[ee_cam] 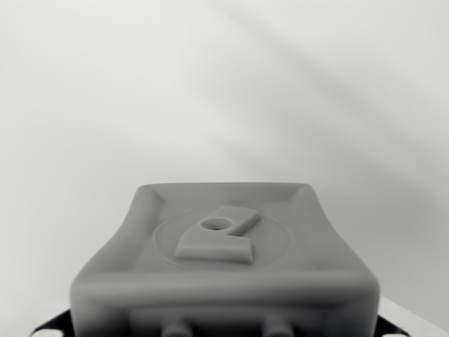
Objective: Destack cube
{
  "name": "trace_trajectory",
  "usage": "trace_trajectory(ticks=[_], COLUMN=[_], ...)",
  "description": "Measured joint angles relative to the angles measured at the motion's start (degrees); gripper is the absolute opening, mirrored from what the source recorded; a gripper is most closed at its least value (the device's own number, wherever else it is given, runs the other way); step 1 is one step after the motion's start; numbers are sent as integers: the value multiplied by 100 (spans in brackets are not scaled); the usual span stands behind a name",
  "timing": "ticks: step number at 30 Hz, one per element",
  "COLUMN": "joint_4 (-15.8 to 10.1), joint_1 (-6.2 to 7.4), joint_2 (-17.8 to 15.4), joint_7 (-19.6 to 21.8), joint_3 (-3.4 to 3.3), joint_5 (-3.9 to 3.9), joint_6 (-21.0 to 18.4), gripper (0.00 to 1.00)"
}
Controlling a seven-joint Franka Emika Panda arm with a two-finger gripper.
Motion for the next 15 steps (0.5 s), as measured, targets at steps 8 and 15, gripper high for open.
trace_trajectory(ticks=[8, 15], joint_4=[-247, -444], joint_1=[57, 94], joint_2=[-163, -288], joint_7=[0, 0], joint_3=[41, 87], joint_5=[0, 0], joint_6=[85, 154], gripper=[0, 0])
